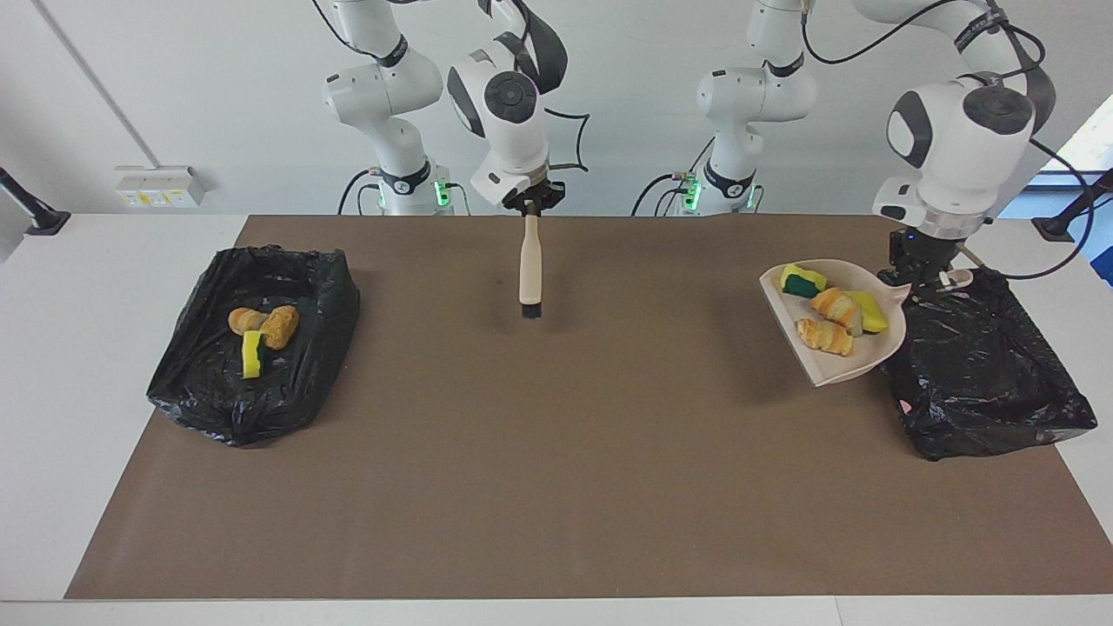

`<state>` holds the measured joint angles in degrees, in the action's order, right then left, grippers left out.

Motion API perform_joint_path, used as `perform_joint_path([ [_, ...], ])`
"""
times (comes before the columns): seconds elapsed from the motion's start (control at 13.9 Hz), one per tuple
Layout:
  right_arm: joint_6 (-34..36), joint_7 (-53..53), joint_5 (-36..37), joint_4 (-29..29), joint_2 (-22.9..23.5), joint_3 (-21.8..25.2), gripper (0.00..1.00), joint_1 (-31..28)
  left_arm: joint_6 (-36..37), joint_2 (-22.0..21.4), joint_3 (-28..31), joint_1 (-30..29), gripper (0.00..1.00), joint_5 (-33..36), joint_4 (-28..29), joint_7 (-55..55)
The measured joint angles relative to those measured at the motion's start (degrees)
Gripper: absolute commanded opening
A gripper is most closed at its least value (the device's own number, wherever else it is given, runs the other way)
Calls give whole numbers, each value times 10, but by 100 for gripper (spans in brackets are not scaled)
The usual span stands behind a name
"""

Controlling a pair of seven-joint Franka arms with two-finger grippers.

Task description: Sweep and dump trash in bin

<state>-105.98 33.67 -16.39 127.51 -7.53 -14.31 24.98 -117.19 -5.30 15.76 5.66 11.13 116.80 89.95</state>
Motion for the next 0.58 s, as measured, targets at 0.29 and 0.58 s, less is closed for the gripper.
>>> perform_joint_path([
  [0.29, -53, 13, 0, 40, 0, 0, 0, 27, 0, 29, 106, 0, 0, -20, -65, 126],
  [0.58, -91, 13, 0, 76, 0, 0, 0, 34, -3, 115, 193, -1, 0, -51, -162, 239],
])
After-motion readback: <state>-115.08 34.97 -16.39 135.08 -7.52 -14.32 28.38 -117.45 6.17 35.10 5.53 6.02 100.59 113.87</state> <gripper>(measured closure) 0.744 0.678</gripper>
